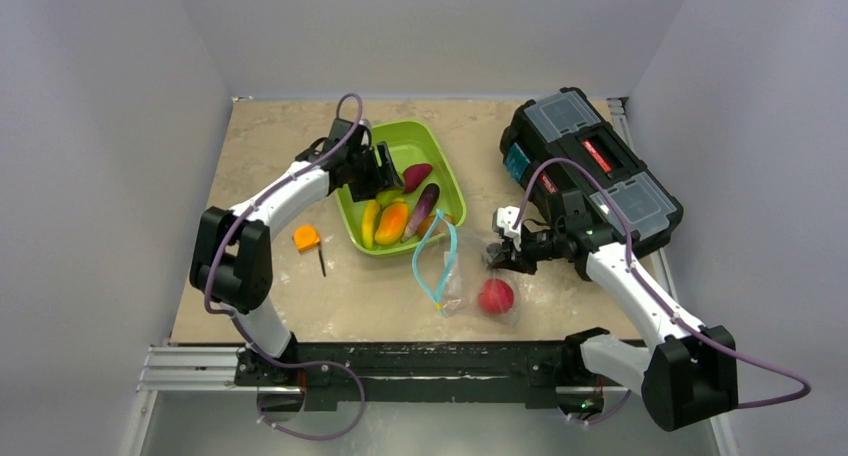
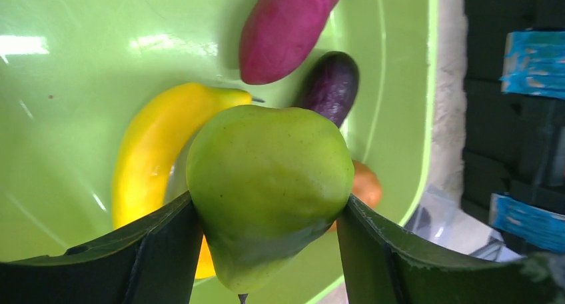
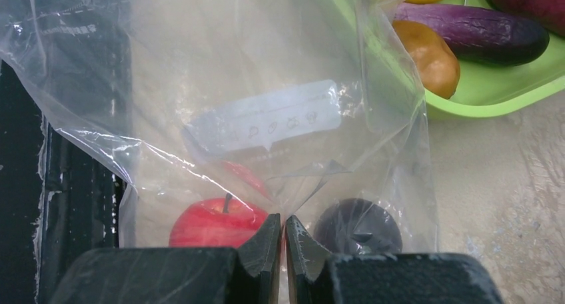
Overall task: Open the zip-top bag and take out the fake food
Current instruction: Place the fake fruit in the bin.
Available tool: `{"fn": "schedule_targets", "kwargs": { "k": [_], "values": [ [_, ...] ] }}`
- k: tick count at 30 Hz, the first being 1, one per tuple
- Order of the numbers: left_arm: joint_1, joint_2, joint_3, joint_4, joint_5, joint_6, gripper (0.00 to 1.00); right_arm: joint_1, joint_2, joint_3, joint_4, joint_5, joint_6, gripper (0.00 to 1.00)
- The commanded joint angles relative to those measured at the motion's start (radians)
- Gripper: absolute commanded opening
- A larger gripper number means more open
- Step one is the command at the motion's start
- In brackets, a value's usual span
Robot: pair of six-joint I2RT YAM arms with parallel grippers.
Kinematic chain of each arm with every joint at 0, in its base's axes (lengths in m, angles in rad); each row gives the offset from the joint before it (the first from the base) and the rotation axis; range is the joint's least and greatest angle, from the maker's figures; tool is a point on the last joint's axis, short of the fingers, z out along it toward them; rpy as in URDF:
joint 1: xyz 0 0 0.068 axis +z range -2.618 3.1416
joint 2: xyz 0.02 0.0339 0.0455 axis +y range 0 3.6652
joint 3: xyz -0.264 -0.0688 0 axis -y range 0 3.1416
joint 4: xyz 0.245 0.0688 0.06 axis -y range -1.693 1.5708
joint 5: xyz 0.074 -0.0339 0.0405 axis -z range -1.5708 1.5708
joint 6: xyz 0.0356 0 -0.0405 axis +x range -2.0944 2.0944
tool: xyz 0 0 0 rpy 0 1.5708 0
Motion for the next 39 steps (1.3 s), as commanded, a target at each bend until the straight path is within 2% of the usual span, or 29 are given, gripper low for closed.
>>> {"fn": "schedule_targets", "kwargs": {
  "k": [1, 7, 9, 11, 14, 19, 23, 26, 29, 32, 36, 39],
  "values": [
    [0.005, 0.016, 0.083, -0.106, -0.060, 0.090, 0.64, -0.012, -0.019, -0.002, -0.006, -0.030, -0.029, 0.06],
    [0.005, -0.052, 0.093, -0.080, -0.077, 0.130, 0.91, -0.016, -0.010, 0.004, -0.025, -0.033, -0.047, 0.16],
    [0.006, -0.086, 0.089, -0.077, -0.093, 0.147, 0.98, -0.015, -0.008, 0.006, -0.032, -0.033, -0.054, 0.19],
    [0.006, -0.123, 0.074, -0.069, -0.097, 0.171, 1.00, -0.015, -0.006, 0.009, -0.039, -0.033, -0.057, 0.20],
    [0.016, -0.198, 0.002, -0.029, -0.118, 0.124, 1.00, -0.015, -0.006, 0.015, -0.057, -0.038, -0.068, 0.21],
    [0.069, -0.375, -0.219, 0.176, 0.151, 0.088, 0.95, -0.015, -0.009, 0.030, -0.084, -0.035, -0.084, 0.23],
    [0.048, -0.547, -0.344, 0.218, 0.250, 0.090, 0.90, -0.015, 0.000, 0.047, -0.097, -0.036, -0.086, 0.26],
    [-0.020, -0.666, -0.415, 0.183, 0.257, 0.098, 0.90, -0.015, 0.009, 0.063, -0.126, -0.043, -0.104, 0.31],
    [-0.102, -0.762, -0.463, 0.099, 0.199, 0.098, 0.89, -0.015, 0.015, 0.089, -0.181, -0.062, -0.145, 0.37],
    [-0.137, -0.854, -0.555, 0.061, 0.169, 0.055, 0.86, -0.016, 0.016, 0.124, -0.273, -0.082, -0.220, 0.44],
    [-0.139, -0.951, -0.635, -0.010, 0.161, 0.018, 0.81, -0.016, 0.021, 0.152, -0.460, -0.067, -0.444, 0.53],
    [-0.139, -0.977, -0.680, -0.028, 0.176, -0.010, 0.71, -0.015, 0.015, 0.140, -0.546, -0.028, -0.598, 0.57]
  ]
}}
